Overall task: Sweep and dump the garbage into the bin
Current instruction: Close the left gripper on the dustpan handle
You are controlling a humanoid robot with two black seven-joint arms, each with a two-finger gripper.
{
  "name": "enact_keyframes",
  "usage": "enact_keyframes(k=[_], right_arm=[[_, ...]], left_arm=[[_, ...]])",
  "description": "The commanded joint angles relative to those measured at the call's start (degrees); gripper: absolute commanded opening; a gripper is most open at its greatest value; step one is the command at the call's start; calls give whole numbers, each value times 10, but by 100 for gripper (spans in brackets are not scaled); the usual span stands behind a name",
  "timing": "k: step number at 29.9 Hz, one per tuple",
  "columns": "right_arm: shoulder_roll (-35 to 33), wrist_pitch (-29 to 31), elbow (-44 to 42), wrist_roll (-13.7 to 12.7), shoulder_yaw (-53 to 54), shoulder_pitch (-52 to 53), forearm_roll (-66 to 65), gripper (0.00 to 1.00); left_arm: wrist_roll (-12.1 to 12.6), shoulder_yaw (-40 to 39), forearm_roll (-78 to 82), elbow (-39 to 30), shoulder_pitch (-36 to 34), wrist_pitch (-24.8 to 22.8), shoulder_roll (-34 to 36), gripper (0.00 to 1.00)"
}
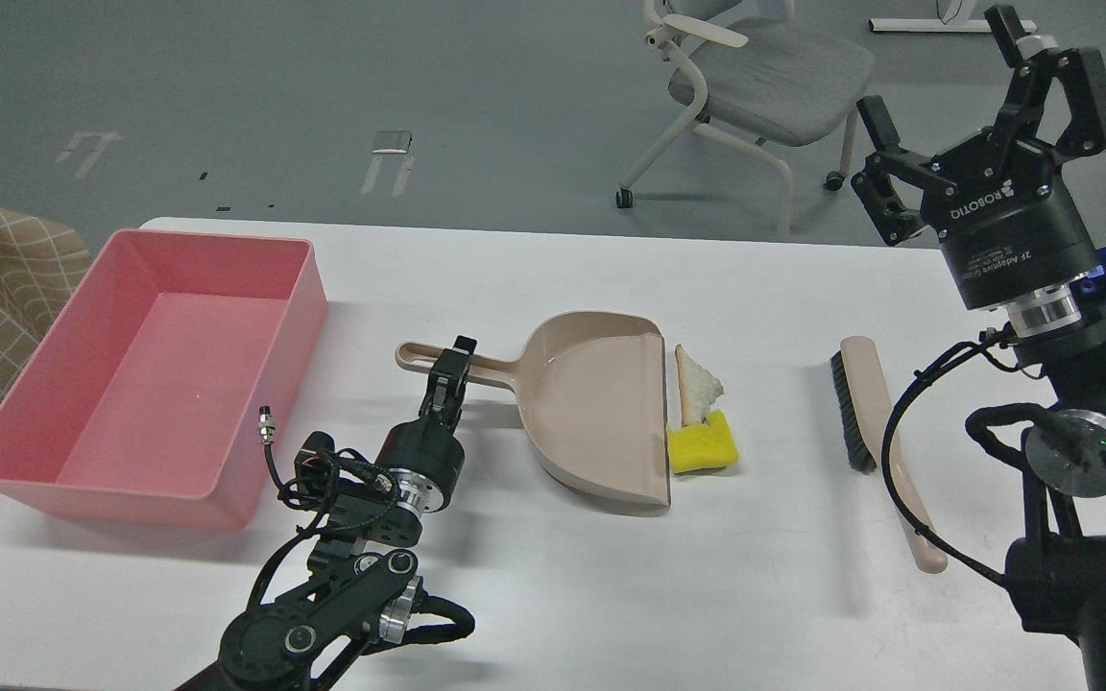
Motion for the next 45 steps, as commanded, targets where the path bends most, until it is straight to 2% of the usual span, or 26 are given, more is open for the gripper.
enact_keyframes(k=[1, 6, 14, 30, 32, 39, 42, 45], right_arm=[[0, 0, 1, 0, 4, 0, 1, 100], [0, 0, 1, 0, 8, -2, 2, 100], [0, 0, 0, 0, 8, -2, 2, 100], [0, 0, -2, 0, 13, -1, 2, 100], [0, 0, -2, 0, 13, -1, 2, 100], [0, 0, -2, 0, 14, -2, 2, 100], [0, 0, -1, 0, 14, -2, 3, 100], [0, 0, 0, 0, 14, -2, 3, 100]], left_arm=[[-1, 3, 1, 0, 2, 0, 0, 39], [-2, 26, 1, 0, 2, 7, -3, 39], [-19, 32, 1, 1, 2, 7, -1, 27], [-20, 32, 1, 1, 0, 7, -4, 24], [-34, 33, 2, 1, 0, 7, -4, 19], [-40, 33, 5, 1, 2, 7, 5, 19], [-57, 34, 7, 1, 2, 7, 5, 17], [-63, 34, 7, 1, 1, 7, 8, 17]])
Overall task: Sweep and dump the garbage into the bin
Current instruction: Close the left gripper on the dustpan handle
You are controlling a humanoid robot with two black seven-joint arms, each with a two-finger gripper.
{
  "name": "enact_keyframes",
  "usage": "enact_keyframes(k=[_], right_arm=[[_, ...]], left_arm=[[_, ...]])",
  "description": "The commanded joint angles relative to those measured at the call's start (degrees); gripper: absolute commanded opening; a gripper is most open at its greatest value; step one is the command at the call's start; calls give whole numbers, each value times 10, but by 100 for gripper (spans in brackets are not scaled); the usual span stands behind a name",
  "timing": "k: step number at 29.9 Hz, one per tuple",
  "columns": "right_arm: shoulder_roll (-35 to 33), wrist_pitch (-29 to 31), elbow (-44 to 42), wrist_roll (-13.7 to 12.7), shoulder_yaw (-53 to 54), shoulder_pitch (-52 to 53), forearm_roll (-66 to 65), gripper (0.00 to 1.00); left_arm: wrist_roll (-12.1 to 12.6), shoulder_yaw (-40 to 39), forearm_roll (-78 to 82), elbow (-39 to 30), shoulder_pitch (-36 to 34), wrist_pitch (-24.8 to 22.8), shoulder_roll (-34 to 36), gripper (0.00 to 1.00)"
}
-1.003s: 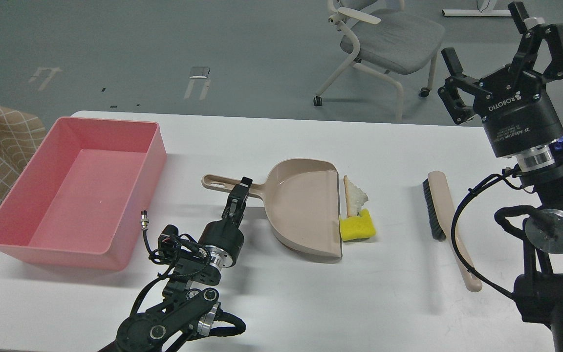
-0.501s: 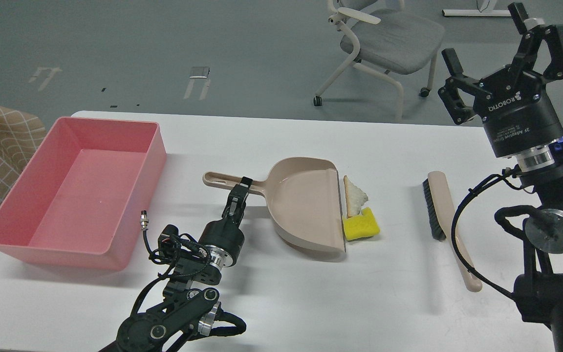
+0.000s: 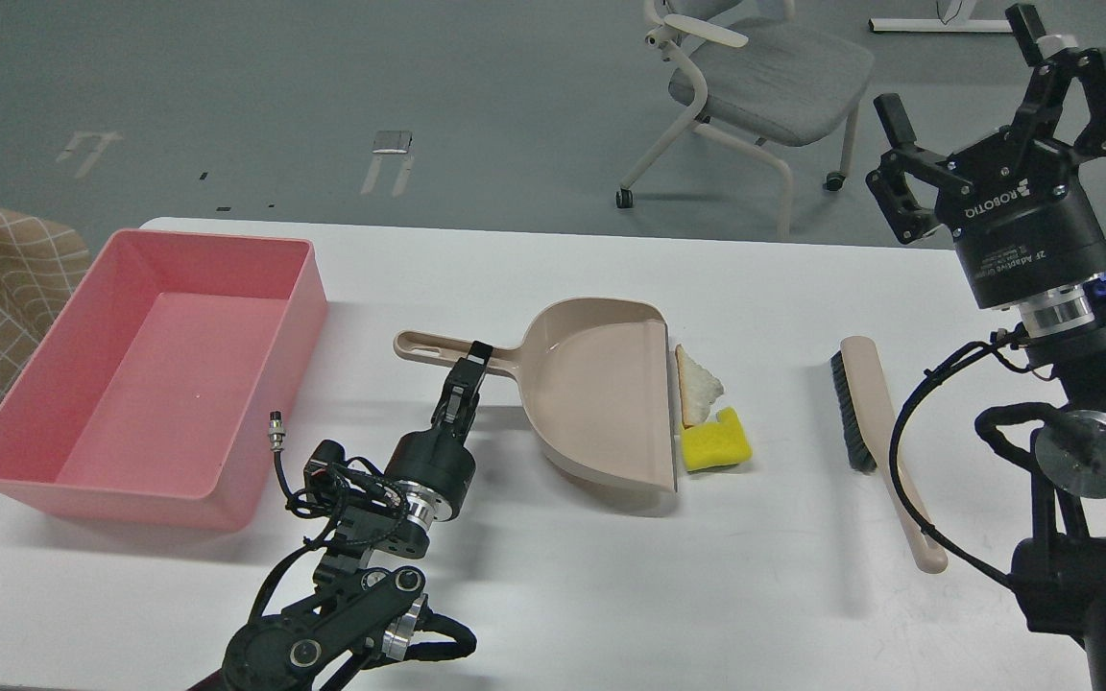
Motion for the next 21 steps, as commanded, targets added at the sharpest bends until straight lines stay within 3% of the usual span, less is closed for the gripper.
enact_keyframes(k=[1, 5, 13, 21], right_arm=[[0, 0, 2, 0, 0, 0, 1, 100], [0, 0, 2, 0, 3, -2, 1, 100], [0, 0, 3, 0, 4, -9, 1, 100], [0, 0, 2, 0, 8, -9, 1, 100]], left_arm=[[-7, 0, 0, 1, -2, 0, 4, 16], [-9, 0, 1, 1, -2, 0, 4, 16], [-37, 47, 5, 38, -10, 0, 11, 16], [-36, 49, 3, 41, -18, 0, 11, 16]])
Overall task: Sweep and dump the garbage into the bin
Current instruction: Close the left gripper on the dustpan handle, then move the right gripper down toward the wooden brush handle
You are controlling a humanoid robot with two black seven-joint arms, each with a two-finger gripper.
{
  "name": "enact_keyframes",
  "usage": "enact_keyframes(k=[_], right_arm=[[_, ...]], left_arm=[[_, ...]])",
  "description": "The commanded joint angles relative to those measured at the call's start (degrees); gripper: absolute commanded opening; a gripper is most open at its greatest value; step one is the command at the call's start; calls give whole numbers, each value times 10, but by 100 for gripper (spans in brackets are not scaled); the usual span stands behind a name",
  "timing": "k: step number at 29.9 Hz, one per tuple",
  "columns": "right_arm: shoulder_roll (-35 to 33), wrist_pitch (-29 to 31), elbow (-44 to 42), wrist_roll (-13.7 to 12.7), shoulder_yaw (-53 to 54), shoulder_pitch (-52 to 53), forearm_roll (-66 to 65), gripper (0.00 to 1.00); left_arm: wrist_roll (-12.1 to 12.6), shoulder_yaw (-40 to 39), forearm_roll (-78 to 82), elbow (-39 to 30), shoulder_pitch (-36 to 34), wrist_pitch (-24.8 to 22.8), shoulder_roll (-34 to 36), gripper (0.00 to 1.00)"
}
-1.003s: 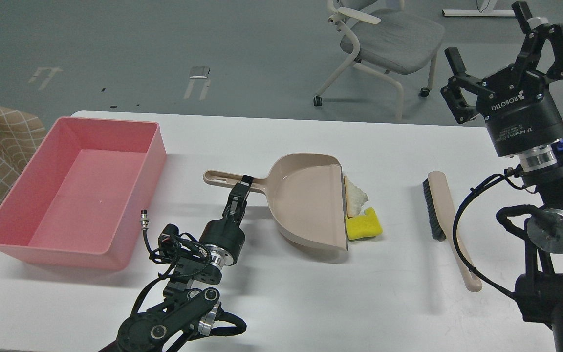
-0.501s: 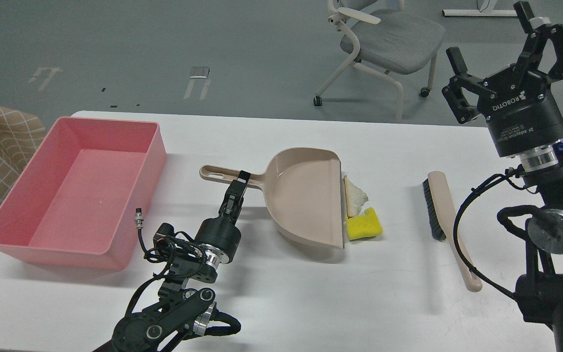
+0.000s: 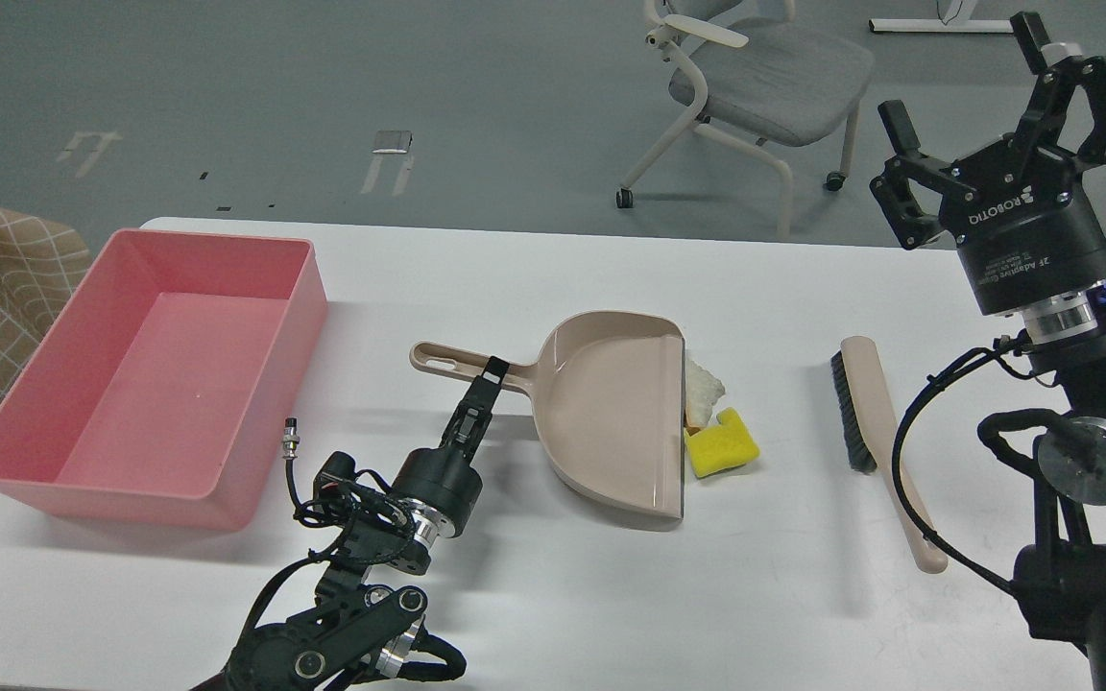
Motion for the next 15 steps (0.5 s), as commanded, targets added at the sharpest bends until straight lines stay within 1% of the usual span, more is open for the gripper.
enact_keyframes(k=[1, 15], right_arm=[[0, 0, -1, 0, 3, 0, 0, 100], [0, 0, -1, 0, 4, -3, 0, 100]], left_arm=[[2, 0, -2, 2, -8, 0, 2, 16], [3, -6, -12, 5, -11, 0, 5, 16]])
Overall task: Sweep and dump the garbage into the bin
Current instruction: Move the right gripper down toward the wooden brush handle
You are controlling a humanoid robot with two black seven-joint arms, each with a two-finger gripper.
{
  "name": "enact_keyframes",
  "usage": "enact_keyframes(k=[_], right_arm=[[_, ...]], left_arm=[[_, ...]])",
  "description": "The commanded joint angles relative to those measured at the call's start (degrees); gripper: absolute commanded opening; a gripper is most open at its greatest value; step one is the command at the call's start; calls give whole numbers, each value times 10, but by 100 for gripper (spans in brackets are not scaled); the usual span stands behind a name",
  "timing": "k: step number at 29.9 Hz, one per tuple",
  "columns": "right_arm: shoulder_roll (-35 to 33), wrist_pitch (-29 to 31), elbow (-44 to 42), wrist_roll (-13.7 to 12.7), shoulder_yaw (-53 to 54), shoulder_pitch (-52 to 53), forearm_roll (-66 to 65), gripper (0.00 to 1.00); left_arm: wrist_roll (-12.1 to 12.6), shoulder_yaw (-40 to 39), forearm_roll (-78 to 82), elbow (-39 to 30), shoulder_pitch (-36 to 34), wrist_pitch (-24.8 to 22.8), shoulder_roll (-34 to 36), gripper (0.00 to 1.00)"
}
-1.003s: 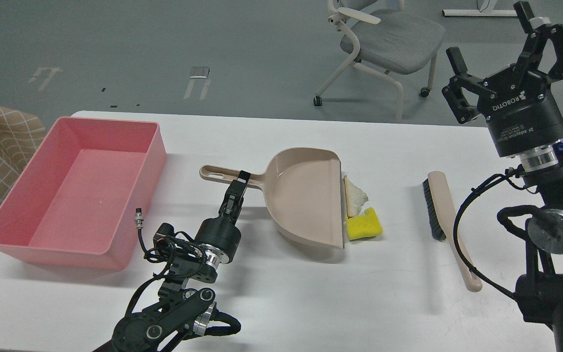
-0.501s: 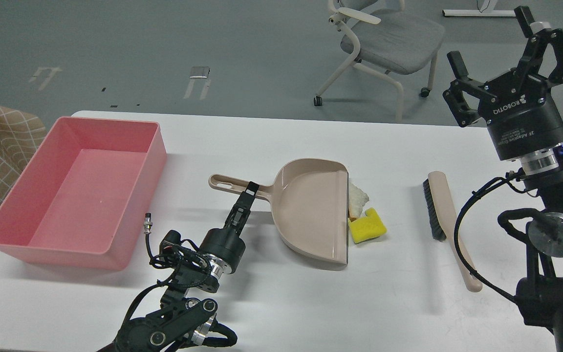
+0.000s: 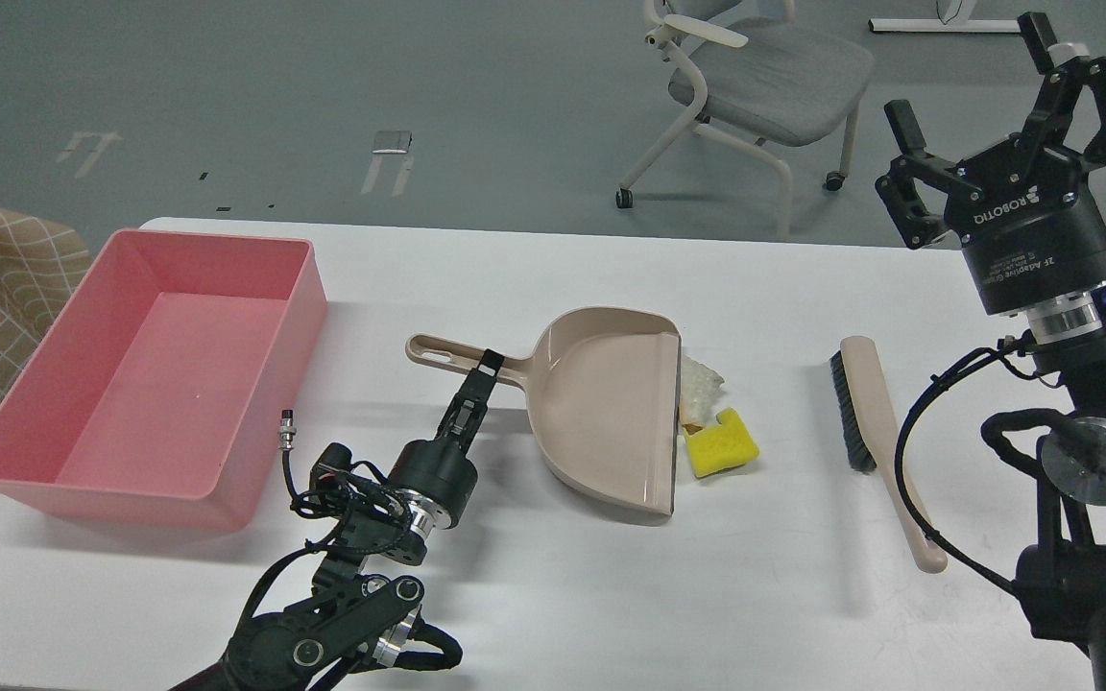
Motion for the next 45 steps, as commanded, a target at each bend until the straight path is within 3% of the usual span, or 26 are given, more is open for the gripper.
enact_keyframes(k=[1, 15, 21, 24, 25, 26, 27, 32, 42, 44, 45], right_arm=[[0, 0, 1, 0, 0, -1, 0, 100], [0, 0, 0, 0, 0, -7, -1, 100], [-44, 0, -5, -1, -3, -23, -7, 100], [-89, 0, -30, -23, -8, -37, -27, 100], [-110, 0, -41, -45, -10, -43, -58, 100], [-110, 0, -41, -46, -10, -43, -58, 100], [-133, 0, -55, -64, -10, -48, -107, 100], [-188, 0, -83, -68, -2, -58, -187, 100], [-220, 0, -52, -58, 41, -69, -184, 100], [-236, 0, -48, -34, 42, -72, -184, 100], [-235, 0, -49, 1, 44, -74, -184, 100]], left_arm=[[0, -2, -3, -4, 0, 0, 2, 16], [-3, 3, -2, -8, 2, 0, 14, 17], [-3, 4, -2, -7, 2, 0, 13, 17], [-3, 4, -1, -7, 2, 0, 13, 17], [-3, 4, -1, -7, 2, 0, 12, 17], [-3, 4, -1, -7, 2, 0, 12, 17], [-3, 4, -1, -7, 2, 0, 11, 17], [-3, 4, -1, -7, 2, 0, 9, 17], [-3, 4, -1, -4, 3, 0, 3, 17], [-3, 4, -1, -3, 3, 0, 4, 17], [-3, 4, -1, -3, 3, 0, 6, 17]])
